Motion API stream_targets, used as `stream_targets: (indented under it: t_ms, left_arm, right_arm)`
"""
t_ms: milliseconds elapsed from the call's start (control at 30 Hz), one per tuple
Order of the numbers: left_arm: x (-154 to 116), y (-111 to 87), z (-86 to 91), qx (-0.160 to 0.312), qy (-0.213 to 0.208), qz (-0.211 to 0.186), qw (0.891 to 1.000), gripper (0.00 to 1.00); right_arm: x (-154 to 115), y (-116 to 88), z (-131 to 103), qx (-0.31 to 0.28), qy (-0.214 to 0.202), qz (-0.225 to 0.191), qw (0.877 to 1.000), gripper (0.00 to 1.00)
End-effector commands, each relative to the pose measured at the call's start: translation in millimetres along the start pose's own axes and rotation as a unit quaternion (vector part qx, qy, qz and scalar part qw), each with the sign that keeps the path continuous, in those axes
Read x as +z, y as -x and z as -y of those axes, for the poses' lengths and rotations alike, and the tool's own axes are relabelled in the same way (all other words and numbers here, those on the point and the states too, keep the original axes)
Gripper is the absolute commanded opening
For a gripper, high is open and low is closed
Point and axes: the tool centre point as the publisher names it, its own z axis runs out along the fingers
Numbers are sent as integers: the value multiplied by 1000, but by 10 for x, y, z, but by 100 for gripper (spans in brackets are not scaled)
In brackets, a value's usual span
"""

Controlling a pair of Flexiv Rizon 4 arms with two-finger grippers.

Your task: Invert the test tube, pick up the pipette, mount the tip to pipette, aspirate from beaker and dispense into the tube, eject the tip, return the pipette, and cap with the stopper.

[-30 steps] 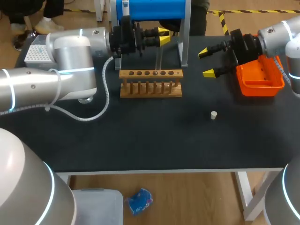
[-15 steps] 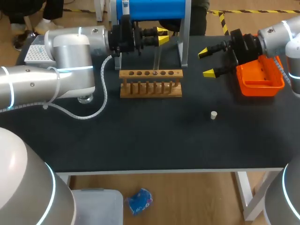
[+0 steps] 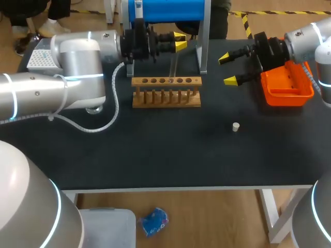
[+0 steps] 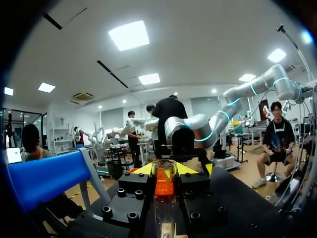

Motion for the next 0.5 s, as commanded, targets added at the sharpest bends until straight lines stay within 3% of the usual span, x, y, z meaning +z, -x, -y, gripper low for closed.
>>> stream_targets:
  t_ms: [33,500]
  left_arm:
    - [15,12,-50,5,-7,1,1000,0]
    - [7,-48,-120,11,-15,10,1000,0]
  right_arm:
    - [-6,-1,2,0,0,0,1000,100]
    - [-6,-1,2,0,0,0,1000,100]
